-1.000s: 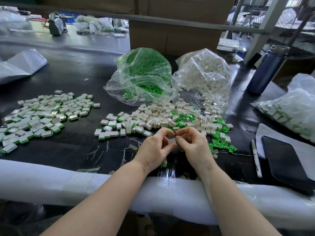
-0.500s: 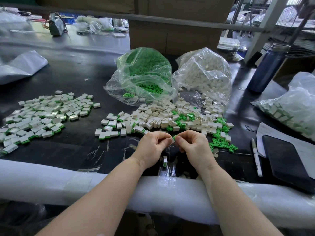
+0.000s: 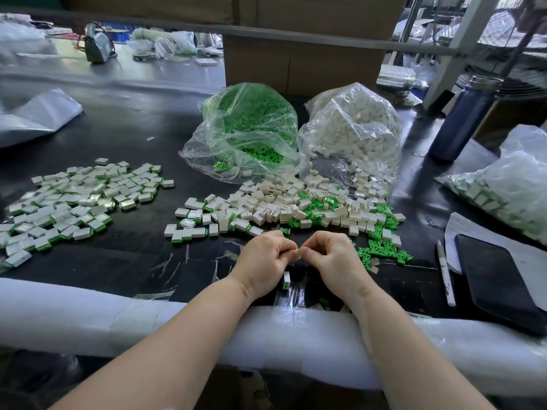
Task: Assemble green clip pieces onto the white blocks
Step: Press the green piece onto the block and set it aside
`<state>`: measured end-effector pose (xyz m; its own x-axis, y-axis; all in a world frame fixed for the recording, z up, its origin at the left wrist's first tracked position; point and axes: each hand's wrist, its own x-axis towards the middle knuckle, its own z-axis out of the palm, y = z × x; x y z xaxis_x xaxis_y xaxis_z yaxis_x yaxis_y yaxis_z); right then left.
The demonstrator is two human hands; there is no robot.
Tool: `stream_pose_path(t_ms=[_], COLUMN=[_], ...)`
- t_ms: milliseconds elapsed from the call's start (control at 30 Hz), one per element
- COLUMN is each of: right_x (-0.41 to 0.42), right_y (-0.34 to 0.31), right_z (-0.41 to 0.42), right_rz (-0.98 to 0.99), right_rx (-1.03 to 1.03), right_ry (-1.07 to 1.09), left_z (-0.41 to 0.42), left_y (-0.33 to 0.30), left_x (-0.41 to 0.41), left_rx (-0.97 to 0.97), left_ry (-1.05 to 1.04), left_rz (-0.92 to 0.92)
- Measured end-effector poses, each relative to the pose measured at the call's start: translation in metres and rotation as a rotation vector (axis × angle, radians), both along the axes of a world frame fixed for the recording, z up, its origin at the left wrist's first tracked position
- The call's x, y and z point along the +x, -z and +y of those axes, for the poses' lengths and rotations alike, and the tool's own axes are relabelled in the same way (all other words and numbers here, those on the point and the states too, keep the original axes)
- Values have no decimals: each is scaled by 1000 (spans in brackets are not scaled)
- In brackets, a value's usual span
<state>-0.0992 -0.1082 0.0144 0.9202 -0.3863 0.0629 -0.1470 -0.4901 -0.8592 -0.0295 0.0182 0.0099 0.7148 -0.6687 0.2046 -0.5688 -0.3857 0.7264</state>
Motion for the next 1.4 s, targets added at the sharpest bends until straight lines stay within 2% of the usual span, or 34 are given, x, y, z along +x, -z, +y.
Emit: stream_pose_path(t_ms=[267, 500, 733, 967, 1167, 1400], right_x=[0, 0, 0, 0, 0, -1], right_y=[0, 1, 1, 0, -1, -2], right_z=[1, -1, 0, 2, 0, -2], right_rz=[-188, -230, -243, -149, -137, -120], right_rx=[332, 376, 442, 274, 449, 550], right_ry=[89, 17, 0, -120, -149, -138], left_z=[-4, -3, -2, 0, 0, 0], left_y=[1, -2, -4, -4, -4, -4], left_x=[-1, -1, 1, 0, -1, -1], left_rx=[-185, -264, -272, -289, -225, -142], left_ry=[-106, -79, -54, 24, 80, 114], left_rz=[158, 323, 280, 326, 278, 229])
